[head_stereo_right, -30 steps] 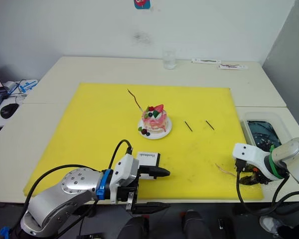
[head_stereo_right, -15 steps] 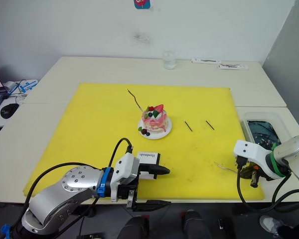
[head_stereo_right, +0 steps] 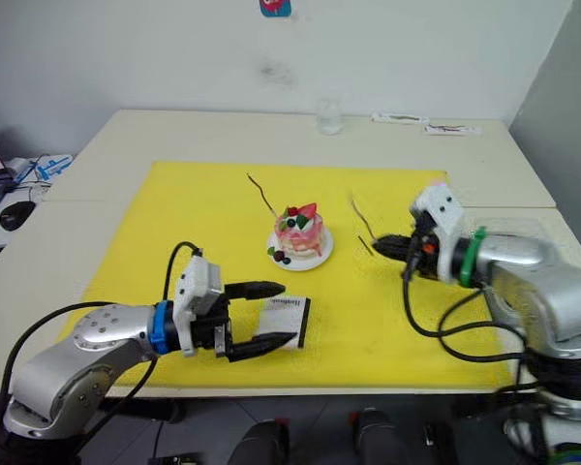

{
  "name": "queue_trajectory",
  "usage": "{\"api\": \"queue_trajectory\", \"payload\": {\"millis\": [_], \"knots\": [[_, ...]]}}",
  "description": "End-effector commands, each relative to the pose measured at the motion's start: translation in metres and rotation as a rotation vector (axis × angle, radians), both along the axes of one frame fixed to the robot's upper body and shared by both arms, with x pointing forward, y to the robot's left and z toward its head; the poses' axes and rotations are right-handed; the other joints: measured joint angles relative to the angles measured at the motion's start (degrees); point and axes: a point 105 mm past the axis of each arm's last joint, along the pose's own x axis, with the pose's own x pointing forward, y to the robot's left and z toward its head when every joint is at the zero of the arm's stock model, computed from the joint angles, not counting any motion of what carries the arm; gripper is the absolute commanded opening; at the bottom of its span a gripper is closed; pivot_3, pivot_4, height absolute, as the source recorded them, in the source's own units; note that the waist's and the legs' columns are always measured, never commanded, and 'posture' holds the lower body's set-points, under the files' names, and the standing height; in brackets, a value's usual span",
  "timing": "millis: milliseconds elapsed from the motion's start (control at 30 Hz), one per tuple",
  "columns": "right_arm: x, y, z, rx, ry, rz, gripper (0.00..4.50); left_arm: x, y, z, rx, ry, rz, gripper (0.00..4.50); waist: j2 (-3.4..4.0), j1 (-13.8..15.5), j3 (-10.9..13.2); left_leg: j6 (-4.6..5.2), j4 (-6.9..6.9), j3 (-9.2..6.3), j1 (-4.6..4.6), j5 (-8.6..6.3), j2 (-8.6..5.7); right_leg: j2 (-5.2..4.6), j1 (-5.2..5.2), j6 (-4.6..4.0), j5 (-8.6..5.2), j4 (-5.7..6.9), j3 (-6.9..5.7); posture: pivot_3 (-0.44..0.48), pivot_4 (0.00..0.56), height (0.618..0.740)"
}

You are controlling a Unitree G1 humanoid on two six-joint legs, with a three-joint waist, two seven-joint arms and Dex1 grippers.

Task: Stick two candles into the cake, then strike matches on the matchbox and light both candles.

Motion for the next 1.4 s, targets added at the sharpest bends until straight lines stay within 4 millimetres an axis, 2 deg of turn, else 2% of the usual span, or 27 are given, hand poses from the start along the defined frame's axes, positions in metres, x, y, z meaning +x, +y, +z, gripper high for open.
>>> {"api": "queue_trajectory", "payload": {"millis": [33, 100, 367, 600, 1000, 1400], "knots": [[0.010, 0.012, 0.018, 0.122, -0.200, -0.060, 0.04, 0.008, 0.009, 0.013, -0.009, -0.050, 0.040, 4.50, -0.01, 0.1, 0.0, 0.00, -0.01, 0.00, -0.01, 0.00, 0.00, -0.01, 0.02, 0.01, 0.00, -0.01, 0.00, 0.000, 0.150, 0.740], [0.015, 0.020, 0.019, 0.205, -0.239, -0.084, 0.04, 0.010, 0.012, 0.015, -0.007, -0.055, 0.051, 4.50, 0.00, 0.1, 0.0, 0.00, -0.01, 0.01, -0.03, 0.00, 0.00, -0.01, 0.01, 0.02, 0.01, -0.03, 0.00, 0.000, 0.150, 0.740], [0.034, 0.057, 0.007, 0.334, -0.342, -0.098, 0.04, 0.013, 0.018, 0.019, -0.012, -0.031, 0.070, 4.50, 0.02, -0.2, 0.0, -0.01, -0.03, -0.01, 0.05, 0.00, 0.00, -0.01, 0.01, -0.04, -0.01, 0.09, -0.01, 0.000, 0.150, 0.740], [0.045, 0.074, -0.008, 0.390, -0.332, -0.117, 0.04, 0.025, 0.023, 0.034, -0.102, -0.046, 0.147, 4.50, 0.03, -0.3, 0.0, -0.01, -0.02, -0.05, 0.07, 0.00, 0.01, 0.00, 0.02, -0.06, -0.01, 0.15, -0.03, 0.000, 0.150, 0.740], [0.058, 0.082, -0.025, 0.410, -0.298, -0.142, 0.04, 0.030, 0.023, 0.057, -0.137, -0.139, 0.188, 4.50, 0.03, -0.5, 0.0, -0.01, -0.03, -0.05, 0.10, 0.01, 0.01, 0.00, 0.01, -0.05, 0.00, 0.21, -0.02, 0.000, 0.150, 0.740], [0.061, 0.081, -0.038, 0.389, -0.271, -0.147, 0.04, 0.031, 0.022, 0.059, -0.120, -0.145, 0.192, 4.50, 0.04, -0.7, 0.0, -0.01, -0.03, -0.06, 0.10, 0.01, 0.01, 0.01, 0.00, -0.06, -0.01, 0.24, -0.02, 0.000, 0.150, 0.740]]}}
